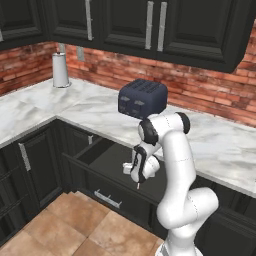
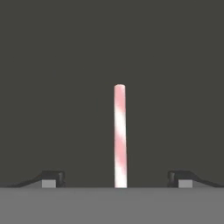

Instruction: Take a straw from the drawer in front and place it inside the glass cup on the dining counter.

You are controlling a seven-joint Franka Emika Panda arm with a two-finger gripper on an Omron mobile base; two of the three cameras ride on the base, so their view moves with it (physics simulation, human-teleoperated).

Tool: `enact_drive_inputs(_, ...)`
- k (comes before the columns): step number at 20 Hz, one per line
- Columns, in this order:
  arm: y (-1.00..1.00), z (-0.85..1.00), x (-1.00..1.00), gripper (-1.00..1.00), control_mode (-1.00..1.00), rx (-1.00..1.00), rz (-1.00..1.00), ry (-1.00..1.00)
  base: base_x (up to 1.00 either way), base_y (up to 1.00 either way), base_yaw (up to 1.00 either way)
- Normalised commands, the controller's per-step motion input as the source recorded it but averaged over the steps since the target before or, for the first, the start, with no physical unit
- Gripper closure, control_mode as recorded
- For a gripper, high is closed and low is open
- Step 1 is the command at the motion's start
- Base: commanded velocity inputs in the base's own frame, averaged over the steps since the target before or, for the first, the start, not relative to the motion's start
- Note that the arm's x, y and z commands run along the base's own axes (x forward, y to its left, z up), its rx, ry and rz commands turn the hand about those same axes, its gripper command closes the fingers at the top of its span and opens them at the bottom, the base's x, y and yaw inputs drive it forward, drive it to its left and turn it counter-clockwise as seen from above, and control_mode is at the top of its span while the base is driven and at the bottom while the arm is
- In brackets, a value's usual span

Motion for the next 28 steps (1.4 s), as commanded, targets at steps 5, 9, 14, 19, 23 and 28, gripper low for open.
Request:
enact_drive_inputs(5, -0.01, -0.38, 0.10, 1.00, -1.00, 0.00, 0.00, 0.01, 0.00, 0.00, 0.00)
enact_drive_inputs(9, 0.00, -0.40, -0.03, 1.00, -1.00, 0.00, 0.00, 0.03, 0.00, 0.00, 0.00)
enact_drive_inputs(14, 0.00, -0.18, -0.30, 1.00, -1.00, 0.00, 0.00, 0.00, 0.00, 0.00, 0.00)
enact_drive_inputs(19, 0.00, 0.00, -0.32, 1.00, -1.00, 0.00, 0.00, 0.00, 0.00, 0.00, 0.00)
enact_drive_inputs(23, 0.00, 0.03, -0.27, 1.00, -1.00, 0.02, 0.00, 0.00, 0.00, 0.00, 0.00)
enact_drive_inputs(28, 0.00, 0.49, -0.13, 1.00, -1.00, 0.05, 0.00, 0.00, 0.00, 0.00, 0.00)
